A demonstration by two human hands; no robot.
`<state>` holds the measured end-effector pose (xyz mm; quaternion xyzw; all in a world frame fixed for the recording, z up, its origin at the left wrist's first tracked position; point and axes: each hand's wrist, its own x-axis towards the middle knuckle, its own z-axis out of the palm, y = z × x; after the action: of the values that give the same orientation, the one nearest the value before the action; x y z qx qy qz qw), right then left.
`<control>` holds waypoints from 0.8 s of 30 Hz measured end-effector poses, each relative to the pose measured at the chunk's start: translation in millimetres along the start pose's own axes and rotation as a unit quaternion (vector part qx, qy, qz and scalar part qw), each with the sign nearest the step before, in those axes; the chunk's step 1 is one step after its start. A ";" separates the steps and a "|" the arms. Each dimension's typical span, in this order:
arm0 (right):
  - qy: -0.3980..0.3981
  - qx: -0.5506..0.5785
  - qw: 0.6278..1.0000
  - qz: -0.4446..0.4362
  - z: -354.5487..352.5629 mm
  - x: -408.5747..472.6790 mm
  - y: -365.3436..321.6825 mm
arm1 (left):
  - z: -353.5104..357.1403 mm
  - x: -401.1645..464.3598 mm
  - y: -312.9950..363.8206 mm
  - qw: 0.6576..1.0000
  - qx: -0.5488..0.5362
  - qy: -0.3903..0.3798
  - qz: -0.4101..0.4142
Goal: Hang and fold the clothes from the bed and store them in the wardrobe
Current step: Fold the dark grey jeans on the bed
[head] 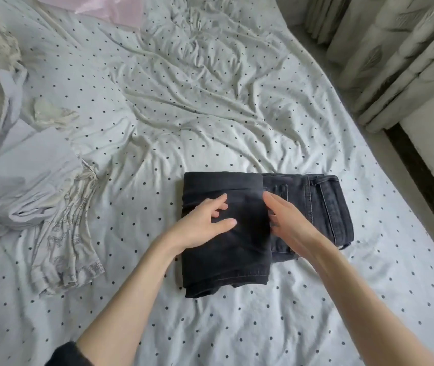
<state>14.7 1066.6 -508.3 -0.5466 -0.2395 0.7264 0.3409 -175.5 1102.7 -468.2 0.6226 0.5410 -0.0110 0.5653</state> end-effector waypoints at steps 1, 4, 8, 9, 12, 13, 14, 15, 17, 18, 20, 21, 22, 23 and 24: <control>0.010 -0.027 1.000 -0.005 -9.7 -2.3 1.8 | 8.9 6.0 -3.7 1.000 -0.007 0.007 0.001; 0.070 -0.103 0.992 -0.036 -5.9 4.0 3.6 | 16.6 12.2 -24.5 0.980 -0.045 0.194 0.001; 0.284 -0.309 0.895 -0.151 23.3 7.0 11.3 | 11.1 11.0 -53.4 0.949 -0.082 0.290 -0.089; 0.316 -0.288 0.889 -0.167 26.0 4.6 15.8 | 10.2 13.3 -58.6 0.948 -0.112 0.274 -0.113; 0.257 -0.290 0.914 -0.118 26.6 0.2 27.2 | 5.6 17.5 -59.8 0.943 -0.195 0.205 -0.173; 0.219 -0.328 0.914 -0.096 24.9 0.5 32.2 | 5.5 18.0 -58.5 0.941 -0.223 0.178 -0.180; 0.185 -0.362 0.910 -0.079 22.4 0.6 34.7 | 6.2 18.3 -56.6 0.939 -0.245 0.159 -0.182; 0.158 -0.384 0.907 -0.069 20.4 2.0 35.3 | 7.2 17.8 -54.2 0.939 -0.254 0.152 -0.177; 0.113 -0.391 0.912 -0.053 14.7 5.5 33.7 | 9.9 15.3 -45.3 0.942 -0.253 0.158 -0.157; 0.096 -0.376 0.921 -0.042 9.5 6.5 31.2 | 12.1 13.4 -37.6 0.943 -0.256 0.159 -0.140; 0.066 -0.278 0.958 -0.016 -6.2 5.7 22.8 | 16.8 9.2 -18.7 0.947 -0.268 0.152 -0.094; 0.050 -0.202 0.978 0.003 -16.7 1.3 16.9 | 19.7 7.6 -6.6 0.949 -0.271 0.145 -0.070; 0.028 -0.127 0.991 0.025 -27.8 -4.5 11.2 | 23.1 7.0 5.2 0.952 -0.272 0.133 -0.045; 0.007 -0.070 0.997 0.037 -40.5 -10.9 5.6 | 27.3 7.4 18.1 0.954 -0.275 0.118 -0.016; -0.002 -0.032 0.999 0.039 -51.5 -16.3 1.1 | 32.2 8.0 29.2 0.955 -0.277 0.100 0.015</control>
<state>66.5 1052.3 -513.6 -0.5641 -0.2419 0.7324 0.2946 -132.9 1091.5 -464.6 0.4474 0.5672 0.2101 0.6588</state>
